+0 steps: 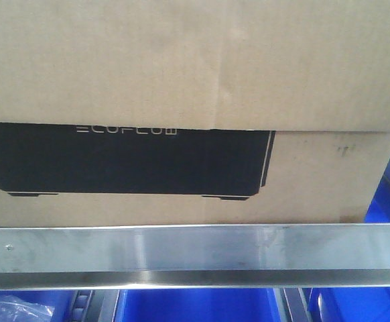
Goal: Grab box from left shelf to table start
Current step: 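Close both grippers on the box's side walls, one gripper on each side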
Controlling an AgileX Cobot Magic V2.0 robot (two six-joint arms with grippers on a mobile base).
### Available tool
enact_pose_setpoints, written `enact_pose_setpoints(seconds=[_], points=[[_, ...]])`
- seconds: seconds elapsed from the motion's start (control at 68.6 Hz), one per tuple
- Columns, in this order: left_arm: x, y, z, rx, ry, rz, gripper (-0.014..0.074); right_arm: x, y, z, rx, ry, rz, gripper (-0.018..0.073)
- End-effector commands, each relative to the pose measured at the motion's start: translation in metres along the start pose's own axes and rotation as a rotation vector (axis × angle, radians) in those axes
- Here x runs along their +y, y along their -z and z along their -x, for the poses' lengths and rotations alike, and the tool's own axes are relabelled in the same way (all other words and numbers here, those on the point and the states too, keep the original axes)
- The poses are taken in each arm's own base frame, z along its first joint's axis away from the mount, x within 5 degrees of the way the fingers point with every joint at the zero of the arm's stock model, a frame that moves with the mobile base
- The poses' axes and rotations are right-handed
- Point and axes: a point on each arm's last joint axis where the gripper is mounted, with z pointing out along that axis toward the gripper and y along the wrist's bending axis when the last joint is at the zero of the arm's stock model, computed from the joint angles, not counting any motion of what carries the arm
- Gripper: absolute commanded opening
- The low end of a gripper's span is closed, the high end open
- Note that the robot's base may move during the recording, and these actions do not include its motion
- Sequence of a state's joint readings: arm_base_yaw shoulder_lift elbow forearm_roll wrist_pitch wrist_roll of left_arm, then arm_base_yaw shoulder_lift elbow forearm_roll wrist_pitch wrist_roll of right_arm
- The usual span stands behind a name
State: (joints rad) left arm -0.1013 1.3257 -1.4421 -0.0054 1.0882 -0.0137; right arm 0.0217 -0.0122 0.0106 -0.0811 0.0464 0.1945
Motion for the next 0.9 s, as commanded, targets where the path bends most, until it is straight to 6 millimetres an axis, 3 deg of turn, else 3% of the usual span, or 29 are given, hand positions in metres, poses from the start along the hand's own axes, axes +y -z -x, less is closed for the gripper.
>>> enact_pose_setpoints(seconds=[0.0, 0.117, 0.19, 0.306, 0.365, 0.569, 0.686, 0.89], points=[[-0.001, 0.012, 0.009, -0.082, -0.008, 0.0, 0.0392, 0.004, 0.006, 0.037, -0.159, 0.014, 0.019, 0.0062], [-0.001, 0.007, 0.009, -0.06, -0.008, 0.0, 0.0392, 0.007, 0.013, 0.064, -0.143, 0.012, 0.007, 0.0124], [-0.001, 0.007, 0.009, -0.06, -0.008, 0.0, 0.0392, 0.008, 0.016, 0.082, -0.138, 0.012, 0.001, 0.0237], [0.0, 0.007, 0.009, -0.06, -0.017, 0.018, 0.0392, 0.012, 0.017, 0.113, -0.15, 0.01, 0.0, 0.0506], [0.001, 0.007, 0.009, -0.06, -0.019, 0.021, 0.0392, 0.013, 0.013, 0.128, -0.121, 0.006, -0.004, 0.0584], [0.001, 0.007, 0.008, -0.046, -0.019, 0.022, 0.0392, 0.024, -0.013, 0.17, 0.041, -0.049, 0.061, 0.0591], [0.001, 0.007, 0.008, -0.04, -0.019, 0.022, 0.0392, 0.034, -0.033, 0.188, 0.109, 0.029, 0.141, 0.0591], [0.001, 0.007, 0.007, -0.032, -0.019, 0.022, 0.0392, 0.058, -0.09, 0.201, 0.377, 0.076, 0.217, 0.0591]])
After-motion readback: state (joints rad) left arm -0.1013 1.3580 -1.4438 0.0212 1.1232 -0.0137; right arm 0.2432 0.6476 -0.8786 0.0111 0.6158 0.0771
